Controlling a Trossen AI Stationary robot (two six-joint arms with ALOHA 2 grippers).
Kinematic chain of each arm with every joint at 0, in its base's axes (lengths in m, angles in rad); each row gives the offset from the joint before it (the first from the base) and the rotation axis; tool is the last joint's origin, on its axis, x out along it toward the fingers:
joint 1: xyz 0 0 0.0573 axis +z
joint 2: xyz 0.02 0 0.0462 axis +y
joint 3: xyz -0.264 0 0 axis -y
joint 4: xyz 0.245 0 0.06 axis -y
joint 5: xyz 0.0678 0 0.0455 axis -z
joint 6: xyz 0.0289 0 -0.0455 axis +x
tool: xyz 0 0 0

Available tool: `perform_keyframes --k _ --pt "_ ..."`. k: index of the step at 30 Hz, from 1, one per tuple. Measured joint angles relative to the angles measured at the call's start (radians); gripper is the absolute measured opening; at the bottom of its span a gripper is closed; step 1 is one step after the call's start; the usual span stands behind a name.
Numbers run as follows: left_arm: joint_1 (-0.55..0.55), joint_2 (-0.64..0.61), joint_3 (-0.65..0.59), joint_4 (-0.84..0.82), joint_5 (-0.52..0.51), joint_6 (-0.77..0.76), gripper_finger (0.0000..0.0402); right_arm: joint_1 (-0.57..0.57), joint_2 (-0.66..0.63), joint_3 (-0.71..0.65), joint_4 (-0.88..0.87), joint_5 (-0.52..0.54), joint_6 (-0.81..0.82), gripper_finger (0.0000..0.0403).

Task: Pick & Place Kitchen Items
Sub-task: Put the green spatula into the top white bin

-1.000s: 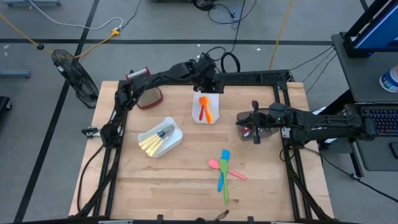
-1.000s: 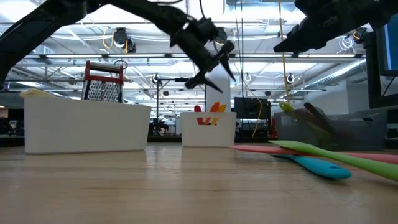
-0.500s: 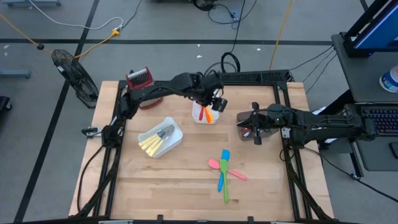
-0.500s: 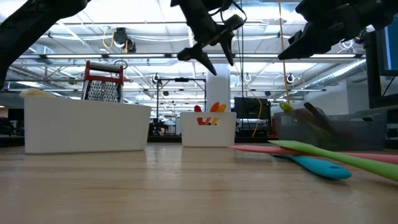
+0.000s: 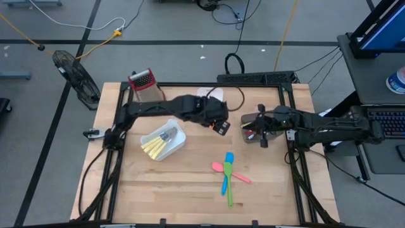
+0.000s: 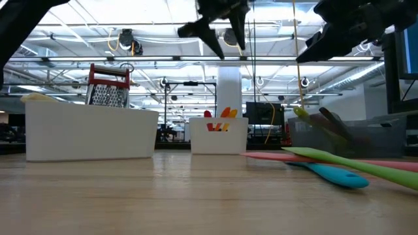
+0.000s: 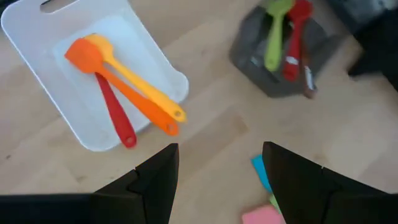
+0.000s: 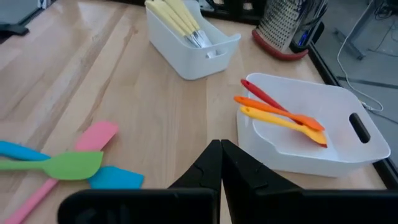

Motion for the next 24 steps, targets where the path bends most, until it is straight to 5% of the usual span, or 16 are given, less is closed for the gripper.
perform_keyframes --k 4,12,24 --pt "-0.053 -0.017 0.001 0.009 -0.023 0.022 0.0237 0.003 -0.011 0.0 -0.011 -0.015 0.013 0.0" --pt "-0.118 -0.017 0.0 0.036 -0.03 0.039 0.0237 0.006 -0.012 0.0 -0.011 -0.277 0.272 0.0" --pt "-0.185 -0.02 -0.037 0.125 -0.085 0.044 0.0236 0.163 -0.012 0.0 0.059 -0.185 0.306 0.0"
